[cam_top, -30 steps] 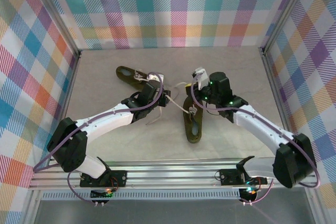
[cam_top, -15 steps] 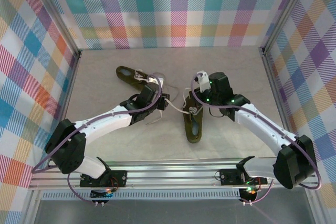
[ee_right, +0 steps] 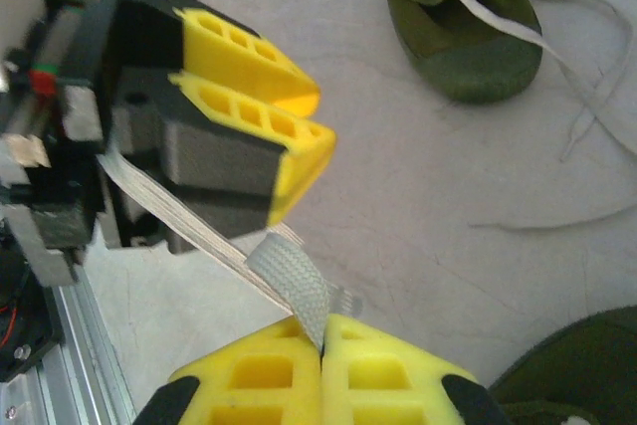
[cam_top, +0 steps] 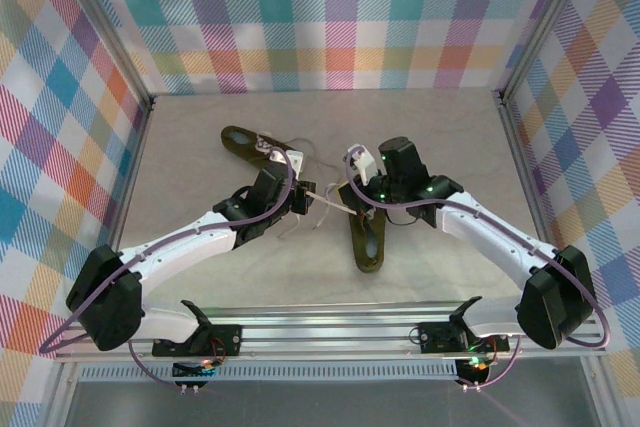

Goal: Tie the shoes

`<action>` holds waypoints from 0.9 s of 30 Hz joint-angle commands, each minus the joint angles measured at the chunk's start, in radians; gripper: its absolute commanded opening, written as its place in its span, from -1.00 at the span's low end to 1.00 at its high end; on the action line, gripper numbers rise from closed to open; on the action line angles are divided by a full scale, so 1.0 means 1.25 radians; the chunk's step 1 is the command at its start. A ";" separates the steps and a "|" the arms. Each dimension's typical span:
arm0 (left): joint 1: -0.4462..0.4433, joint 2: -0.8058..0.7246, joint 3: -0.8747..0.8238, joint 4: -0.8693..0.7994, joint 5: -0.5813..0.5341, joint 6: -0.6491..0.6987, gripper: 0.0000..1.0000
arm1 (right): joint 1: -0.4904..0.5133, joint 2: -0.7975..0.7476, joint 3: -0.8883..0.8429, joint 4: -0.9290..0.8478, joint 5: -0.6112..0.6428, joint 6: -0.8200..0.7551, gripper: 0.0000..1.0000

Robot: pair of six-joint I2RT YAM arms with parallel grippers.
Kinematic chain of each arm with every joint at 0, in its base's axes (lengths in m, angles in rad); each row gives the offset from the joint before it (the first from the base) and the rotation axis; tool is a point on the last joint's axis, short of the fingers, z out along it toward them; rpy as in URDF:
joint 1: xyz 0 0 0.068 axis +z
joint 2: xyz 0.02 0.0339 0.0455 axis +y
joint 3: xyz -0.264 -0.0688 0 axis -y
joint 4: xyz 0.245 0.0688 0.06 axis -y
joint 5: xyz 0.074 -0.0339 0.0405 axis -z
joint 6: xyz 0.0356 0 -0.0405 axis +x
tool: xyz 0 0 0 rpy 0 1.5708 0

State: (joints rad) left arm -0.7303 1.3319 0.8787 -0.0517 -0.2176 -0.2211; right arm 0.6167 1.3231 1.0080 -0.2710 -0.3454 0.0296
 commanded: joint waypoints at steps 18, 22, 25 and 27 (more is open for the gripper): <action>0.008 0.052 0.063 -0.005 0.052 0.119 -1.00 | -0.001 0.052 -0.037 0.011 -0.011 -0.079 -0.80; 0.007 0.067 0.078 -0.005 0.062 0.133 -1.00 | -0.001 0.043 -0.052 0.030 -0.037 -0.095 -0.75; 0.008 0.076 0.086 -0.004 0.058 0.135 -1.00 | -0.001 0.051 -0.050 0.031 -0.054 -0.095 -0.74; 0.008 0.077 0.083 0.003 0.064 0.145 -1.00 | -0.001 0.051 -0.052 0.032 -0.062 -0.095 -0.76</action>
State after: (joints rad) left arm -0.7303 1.4212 0.9546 -0.0525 -0.1486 -0.0727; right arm 0.6163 1.4040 0.9546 -0.2611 -0.3683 -0.0650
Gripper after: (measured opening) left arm 0.059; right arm 0.123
